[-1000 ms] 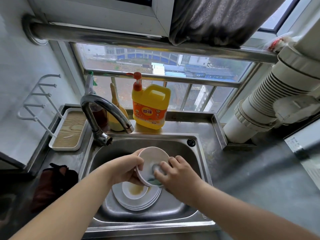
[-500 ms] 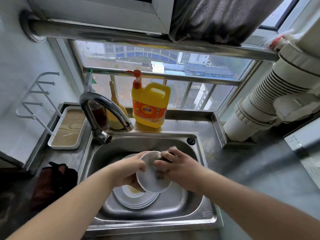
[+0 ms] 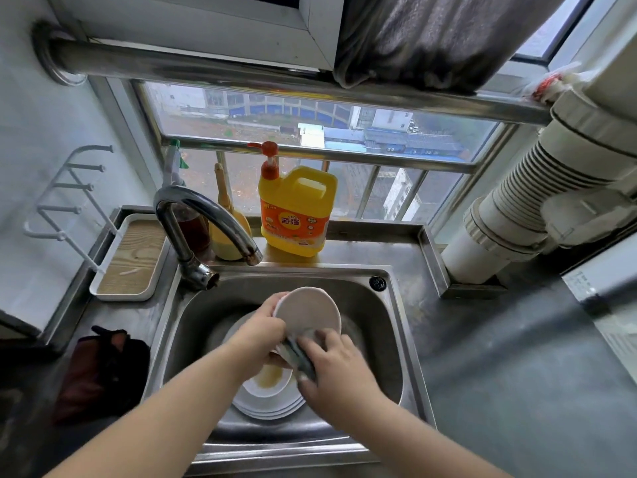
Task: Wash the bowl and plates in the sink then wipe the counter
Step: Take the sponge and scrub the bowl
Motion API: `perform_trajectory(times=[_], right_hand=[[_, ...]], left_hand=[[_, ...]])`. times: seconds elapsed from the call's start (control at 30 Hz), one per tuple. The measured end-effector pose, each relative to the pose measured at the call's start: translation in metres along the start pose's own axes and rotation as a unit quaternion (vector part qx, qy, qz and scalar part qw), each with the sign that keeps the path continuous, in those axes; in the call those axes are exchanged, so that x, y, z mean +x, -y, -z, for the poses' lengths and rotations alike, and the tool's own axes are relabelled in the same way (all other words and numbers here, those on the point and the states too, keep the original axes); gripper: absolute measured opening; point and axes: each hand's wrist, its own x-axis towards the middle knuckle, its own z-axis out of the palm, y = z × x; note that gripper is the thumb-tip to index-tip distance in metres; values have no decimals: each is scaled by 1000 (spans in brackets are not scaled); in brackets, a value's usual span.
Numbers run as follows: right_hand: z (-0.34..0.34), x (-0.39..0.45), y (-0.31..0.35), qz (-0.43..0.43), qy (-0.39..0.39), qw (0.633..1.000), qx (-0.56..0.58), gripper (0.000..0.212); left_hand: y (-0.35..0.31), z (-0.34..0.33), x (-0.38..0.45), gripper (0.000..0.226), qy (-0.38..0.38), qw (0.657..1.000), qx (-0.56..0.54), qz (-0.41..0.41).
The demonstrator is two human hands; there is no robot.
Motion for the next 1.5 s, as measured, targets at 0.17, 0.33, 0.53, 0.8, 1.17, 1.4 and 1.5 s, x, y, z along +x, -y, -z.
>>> perform_trajectory(times=[0.17, 0.33, 0.53, 0.8, 1.17, 1.4, 1.5], right_hand=[[17, 16, -53, 236, -147, 922, -269, 39], [18, 23, -29, 89, -212, 952, -204, 34], [0, 10, -24, 89, -161, 980, -72, 41], [70, 69, -68, 453, -143, 777, -413, 22], [15, 4, -8, -39, -70, 993, 86, 49], [62, -13, -54, -51, 15, 998, -22, 79], [56, -13, -46, 3, 88, 996, -10, 80]], left_hand=[[-35, 26, -12, 60, 173, 980, 95, 31], [-23, 0, -11, 69, 111, 982, -144, -50], [-4, -12, -17, 66, 11, 985, -152, -83], [-45, 4, -22, 64, 160, 981, 112, -18], [-12, -15, -11, 70, -1, 991, -133, -12], [-5, 6, -12, 47, -15, 981, -183, 58], [-4, 5, -18, 36, 7, 983, -166, 81]])
